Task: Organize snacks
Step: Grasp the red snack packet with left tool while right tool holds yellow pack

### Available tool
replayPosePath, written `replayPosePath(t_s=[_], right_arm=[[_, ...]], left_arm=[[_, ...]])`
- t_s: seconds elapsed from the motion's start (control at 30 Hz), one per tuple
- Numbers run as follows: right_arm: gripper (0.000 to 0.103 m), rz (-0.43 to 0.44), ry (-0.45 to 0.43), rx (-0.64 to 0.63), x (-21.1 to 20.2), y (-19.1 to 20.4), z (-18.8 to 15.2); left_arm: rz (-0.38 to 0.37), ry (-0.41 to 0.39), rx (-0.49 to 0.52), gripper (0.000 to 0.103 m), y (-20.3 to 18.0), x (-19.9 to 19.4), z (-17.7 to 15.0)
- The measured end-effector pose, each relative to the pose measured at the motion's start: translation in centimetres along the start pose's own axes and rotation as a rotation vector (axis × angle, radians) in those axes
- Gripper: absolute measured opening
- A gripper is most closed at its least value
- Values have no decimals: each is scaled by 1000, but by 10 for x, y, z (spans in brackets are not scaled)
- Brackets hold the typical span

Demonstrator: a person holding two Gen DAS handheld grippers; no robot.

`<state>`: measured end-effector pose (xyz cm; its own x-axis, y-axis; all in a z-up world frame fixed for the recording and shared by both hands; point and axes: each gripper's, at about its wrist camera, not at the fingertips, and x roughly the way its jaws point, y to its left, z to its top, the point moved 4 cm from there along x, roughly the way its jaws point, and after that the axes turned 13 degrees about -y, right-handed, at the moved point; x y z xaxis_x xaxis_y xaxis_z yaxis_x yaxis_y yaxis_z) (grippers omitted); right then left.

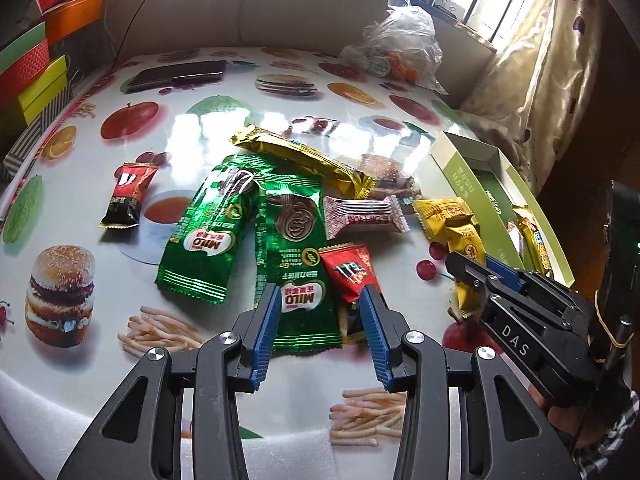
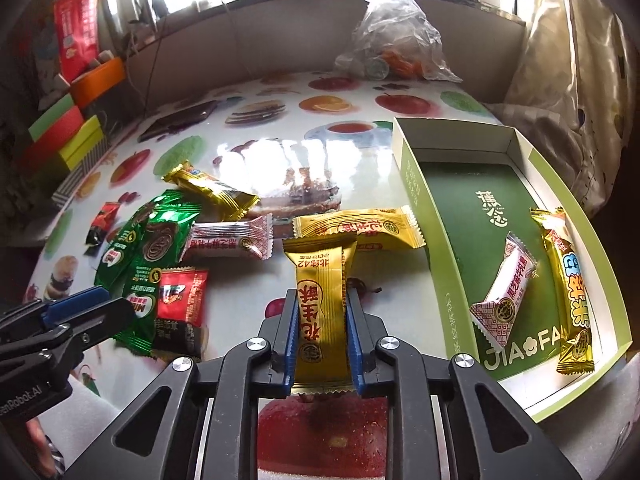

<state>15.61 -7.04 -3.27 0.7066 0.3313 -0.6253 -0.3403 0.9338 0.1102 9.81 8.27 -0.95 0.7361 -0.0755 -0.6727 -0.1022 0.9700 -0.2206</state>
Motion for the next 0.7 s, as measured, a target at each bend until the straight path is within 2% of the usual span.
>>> replayPosePath(t_s=[0.17, 0.47, 0.7], right_arm=[[20, 17, -19, 24, -10, -4, 2], [20, 35, -41, 52, -26, -12, 7], [20, 34, -40, 74, -30, -19, 6]], left_arm=[[-13, 21, 19, 42, -14, 6, -1], [16, 57, 48, 42, -27, 22, -3], [48, 46, 93, 42, -35, 29, -1]])
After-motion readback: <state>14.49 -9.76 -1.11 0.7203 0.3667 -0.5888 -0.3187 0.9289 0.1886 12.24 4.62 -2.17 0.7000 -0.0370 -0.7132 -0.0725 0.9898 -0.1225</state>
